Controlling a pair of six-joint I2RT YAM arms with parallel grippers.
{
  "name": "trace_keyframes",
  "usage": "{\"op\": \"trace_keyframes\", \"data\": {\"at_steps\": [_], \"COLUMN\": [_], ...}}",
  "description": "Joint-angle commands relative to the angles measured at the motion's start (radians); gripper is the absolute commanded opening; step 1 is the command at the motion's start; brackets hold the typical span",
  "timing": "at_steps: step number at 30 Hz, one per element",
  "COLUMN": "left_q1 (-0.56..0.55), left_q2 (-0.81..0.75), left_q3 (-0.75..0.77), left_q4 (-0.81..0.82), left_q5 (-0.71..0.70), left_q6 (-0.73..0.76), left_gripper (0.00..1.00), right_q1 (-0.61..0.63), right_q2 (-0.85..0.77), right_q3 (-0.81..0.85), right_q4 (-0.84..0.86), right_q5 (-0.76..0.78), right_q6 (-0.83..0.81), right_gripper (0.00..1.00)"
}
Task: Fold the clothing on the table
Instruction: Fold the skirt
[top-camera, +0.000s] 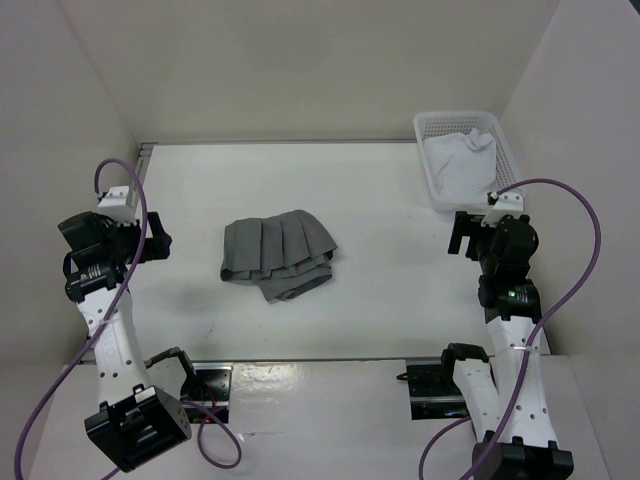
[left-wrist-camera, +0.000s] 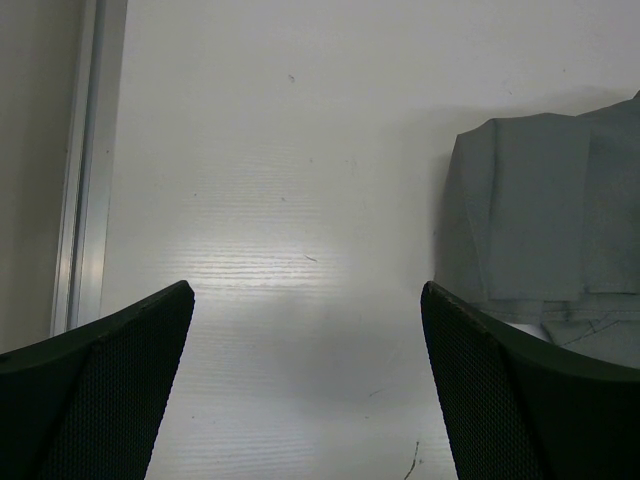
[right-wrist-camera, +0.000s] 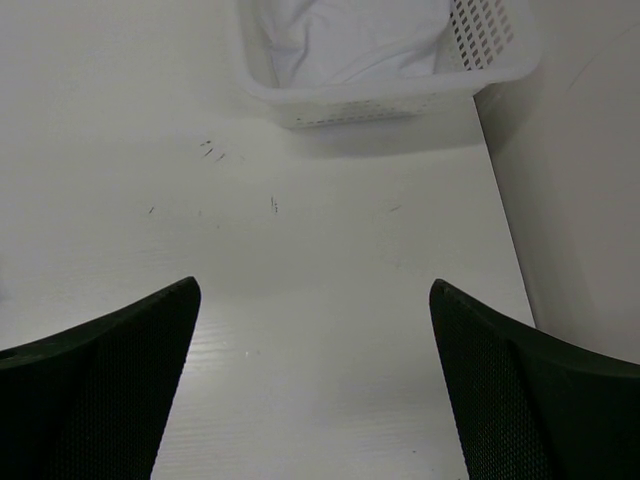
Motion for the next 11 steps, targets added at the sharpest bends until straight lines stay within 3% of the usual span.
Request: {"op": "trace_keyframes", "data": {"at_steps": [1, 8, 11], "left_q1": [0.006, 0.006, 0.006], "left_q2": [-0.009, -0.009, -0.018], "left_q3": [0.003, -0.007, -0.007], "left_q4": [0.031, 0.031, 0.031], "left_q5": [0.038, 0.038, 0.038], "left_q6": [0.025, 0.025, 0.025], "left_gripper": [1.0, 1.0, 1.0], "right_q1": [0.005, 0.005, 0.005], "right_q2": [-0.013, -0.013, -0.013], "right_q3": [0.034, 0.043, 0.043], "right_q4": [0.056, 0.047, 0.056], "right_q5": [0.026, 0.006, 0.089], "right_q6": [0.018, 0.018, 0.054], "right_gripper": [0.99, 0.99, 0.99]}}
